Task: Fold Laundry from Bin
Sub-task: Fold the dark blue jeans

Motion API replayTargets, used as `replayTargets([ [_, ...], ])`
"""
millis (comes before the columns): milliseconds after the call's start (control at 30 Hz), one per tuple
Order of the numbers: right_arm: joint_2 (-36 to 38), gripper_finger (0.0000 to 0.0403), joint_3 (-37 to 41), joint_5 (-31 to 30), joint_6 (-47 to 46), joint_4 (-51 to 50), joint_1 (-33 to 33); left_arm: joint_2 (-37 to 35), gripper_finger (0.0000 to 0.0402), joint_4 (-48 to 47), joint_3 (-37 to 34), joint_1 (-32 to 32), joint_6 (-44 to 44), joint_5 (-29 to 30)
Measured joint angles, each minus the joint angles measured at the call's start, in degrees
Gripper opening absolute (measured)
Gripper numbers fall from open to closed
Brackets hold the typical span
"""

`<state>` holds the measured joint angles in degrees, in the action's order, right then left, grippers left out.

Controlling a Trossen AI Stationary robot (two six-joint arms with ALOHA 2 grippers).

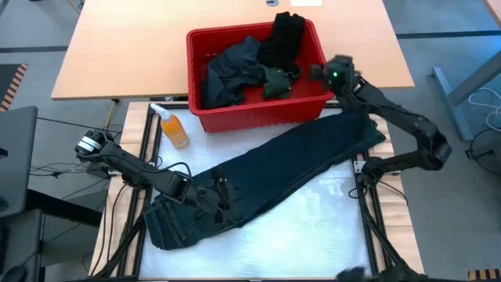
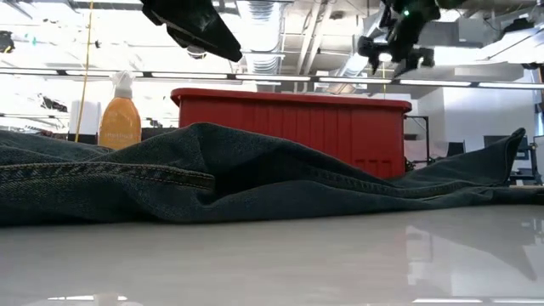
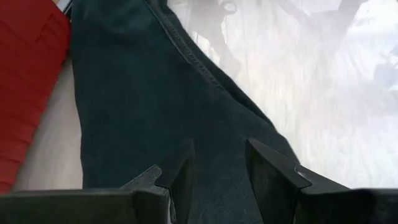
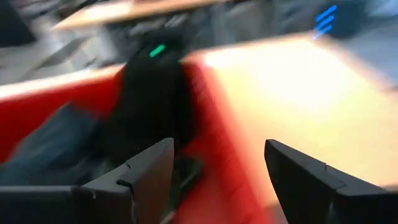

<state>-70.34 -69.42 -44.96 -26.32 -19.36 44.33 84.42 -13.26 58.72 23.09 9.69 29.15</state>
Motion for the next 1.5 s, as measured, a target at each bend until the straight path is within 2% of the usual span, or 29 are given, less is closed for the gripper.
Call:
replayTargets([
  [33, -0.4, 0.0281, -1.8, -2.2, 0.7, -0.7, 1.9, 0.0, 0.0135, -0.1, 0.0, 0.0, 0.0, 0.0],
  [100, -1.6, 0.0281, -5.0, -1.6, -0.1, -4.1, 6.8, 0.0, 0.0135, -0.5, 0.0, 0.2, 0.0, -0.3],
  [233, -6.4, 0.0281, -8.2, 5.3, -5.1, -14.6, 16.1, 0.0, 0.0135, -0.9, 0.0, 0.3, -1.9, -0.4],
  [433, -19.0, 0.0280, -11.8, 13.7, -3.4, -27.9, 21.8, 0.0, 0.0135, -1.8, 0.0, 0.3, -3.2, -0.4],
  [467, -20.8, 0.0278, -13.5, 16.6, -0.5, -28.6, 22.3, 0.0, 0.0135, -2.2, 0.0, 0.3, -3.2, -0.4],
  [533, -24.5, 0.0274, -17.7, 17.4, 0.7, -34.0, 22.3, 0.0, 0.0135, -3.2, 0.0, 0.3, -2.7, -0.4],
  [633, -29.1, 0.0270, -24.9, 10.4, 1.2, -44.2, 22.7, 0.0, 0.0135, -4.4, 0.0, 0.3, -1.7, -0.4],
  [700, -30.8, 0.0270, -29.0, 8.1, 0.9, -49.3, 22.9, 0.0, 0.0135, -4.8, 0.0, 0.3, -1.0, -0.4],
  [800, -31.1, 0.0270, -33.0, 9.0, 2.8, -51.6, 23.9, 0.0, 0.0135, -4.8, 0.0, 0.3, -0.9, 0.0],
  [967, -29.5, 0.0269, -36.6, 2.6, 1.8, -55.5, 27.5, 0.0, 0.0135, -3.8, 0.0, 0.0, 0.1, -0.1],
  [1033, -29.9, 0.0269, -36.5, 4.8, 0.4, -57.6, 30.6, 0.0, 0.0135, -4.1, 0.0, 0.0, 0.5, -0.2],
  [1100, -31.0, 0.0269, -36.5, 12.4, 0.6, -57.7, 32.4, 0.0, 0.0135, -3.9, 0.0, 0.0, 0.1, -0.2],
  [1167, -32.9, 0.0269, -36.1, 16.1, 2.2, -59.5, 33.0, 0.0, 0.0135, -3.7, 0.0, -0.1, -0.5, -0.2],
  [1333, -41.1, 0.0269, -35.9, 15.3, 2.4, -66.0, 32.3, 0.0, 0.0135, -4.0, 0.0, -0.4, -1.0, -0.2],
  [1500, -49.4, 0.0269, -35.8, 19.7, 8.3, -70.4, 30.2, 0.0, 0.0135, -4.4, 0.0, -0.4, -1.0, -0.2],
])
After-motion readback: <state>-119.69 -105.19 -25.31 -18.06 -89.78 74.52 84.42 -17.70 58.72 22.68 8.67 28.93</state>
